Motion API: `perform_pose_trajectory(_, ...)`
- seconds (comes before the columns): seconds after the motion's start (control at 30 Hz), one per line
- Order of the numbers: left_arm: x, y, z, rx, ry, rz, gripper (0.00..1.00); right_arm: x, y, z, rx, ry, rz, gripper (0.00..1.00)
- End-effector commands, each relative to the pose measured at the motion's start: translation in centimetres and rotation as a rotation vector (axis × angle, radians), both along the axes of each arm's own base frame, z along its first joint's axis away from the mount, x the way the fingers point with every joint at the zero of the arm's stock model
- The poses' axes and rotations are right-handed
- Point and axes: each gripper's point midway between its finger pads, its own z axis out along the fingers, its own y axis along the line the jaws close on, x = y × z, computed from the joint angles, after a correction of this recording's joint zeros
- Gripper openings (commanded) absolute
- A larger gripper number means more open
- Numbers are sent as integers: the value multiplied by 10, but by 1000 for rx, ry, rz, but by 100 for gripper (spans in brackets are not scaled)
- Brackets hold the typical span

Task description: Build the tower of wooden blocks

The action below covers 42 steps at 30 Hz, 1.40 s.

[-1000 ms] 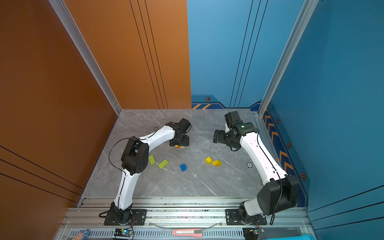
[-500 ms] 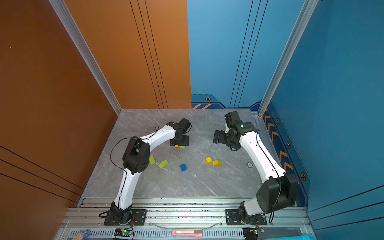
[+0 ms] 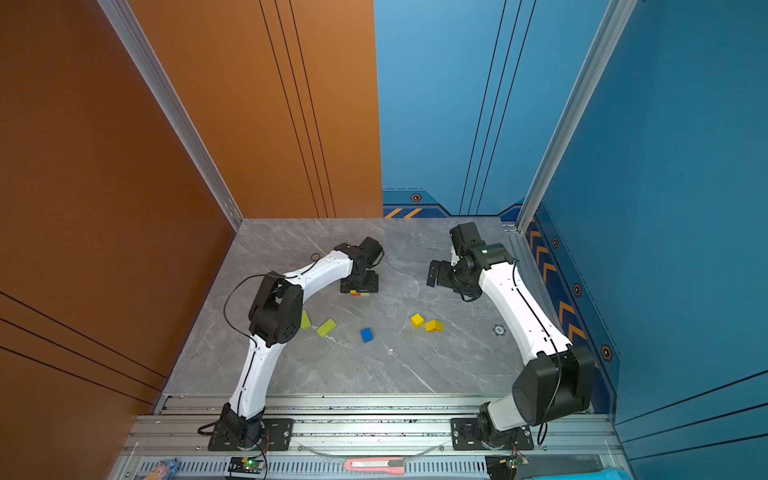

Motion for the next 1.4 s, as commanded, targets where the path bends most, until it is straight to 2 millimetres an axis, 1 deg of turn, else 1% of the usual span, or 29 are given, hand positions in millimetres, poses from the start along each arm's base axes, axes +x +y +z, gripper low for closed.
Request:
perform_pose_trajectory(0.0,-1,3,-4,10,30,3,79,-8,-5,-9,-14,47,15,100)
perform_pose_trajectory(0.23,-1,3,-4,11,37,8,76,-9,-8,-12,-9,54,12,100)
perform_pose_trajectory(0.4,-1,3,-3,14,36,11,76,-8,-9,-14,-9,61,10,100)
perform_pose_trajectory(0.67,0,4,-2,26,39,15,78,-7,-11,-16,-6,68,11,100)
perform_pose_trajectory(0.73,1,4,2,22,31,16,79,-7,-11,-16,-5,67,12,100)
perform_pose_trajectory(1.03,4,4,29,15,-5,23,84,-5,-8,-13,10,60,28,100)
perform_pose_trajectory(1.23,7,3,56,-18,-47,20,85,-3,-5,-8,25,44,38,100)
perform_pose_trajectory(1.37,8,6,78,-45,-84,23,85,-4,-4,-4,33,32,42,100)
